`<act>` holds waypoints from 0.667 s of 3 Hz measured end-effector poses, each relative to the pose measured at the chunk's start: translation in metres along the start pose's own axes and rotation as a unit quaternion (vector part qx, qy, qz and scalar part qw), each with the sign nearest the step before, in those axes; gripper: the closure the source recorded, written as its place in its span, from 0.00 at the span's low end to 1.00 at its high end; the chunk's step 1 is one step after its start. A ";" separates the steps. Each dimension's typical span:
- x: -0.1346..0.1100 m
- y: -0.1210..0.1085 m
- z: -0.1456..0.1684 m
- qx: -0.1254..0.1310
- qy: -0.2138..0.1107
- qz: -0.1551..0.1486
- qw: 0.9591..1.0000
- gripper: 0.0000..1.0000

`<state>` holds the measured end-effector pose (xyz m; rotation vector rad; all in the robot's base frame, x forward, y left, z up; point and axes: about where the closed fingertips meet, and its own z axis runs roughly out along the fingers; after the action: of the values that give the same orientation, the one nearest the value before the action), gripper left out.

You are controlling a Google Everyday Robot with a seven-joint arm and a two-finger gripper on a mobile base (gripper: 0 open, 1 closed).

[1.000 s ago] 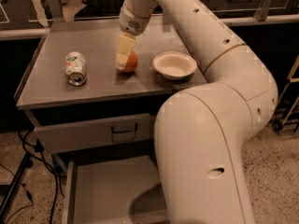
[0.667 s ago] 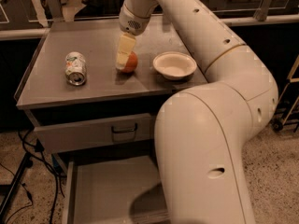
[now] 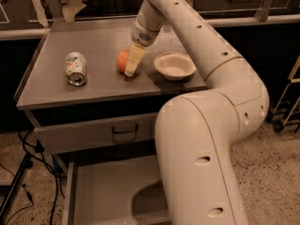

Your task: Place orange into middle drawer

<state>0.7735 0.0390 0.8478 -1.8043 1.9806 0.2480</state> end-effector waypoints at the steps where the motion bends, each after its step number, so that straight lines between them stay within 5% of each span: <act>1: -0.001 0.000 0.002 -0.001 -0.004 -0.002 1.000 0.00; 2: -0.016 0.005 -0.001 -0.008 -0.011 -0.017 1.000 0.00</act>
Offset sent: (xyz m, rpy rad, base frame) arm -0.0134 0.0235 0.0272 0.0232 -0.0068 0.0862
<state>0.7686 0.0533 0.8546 -1.8367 1.9362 0.2729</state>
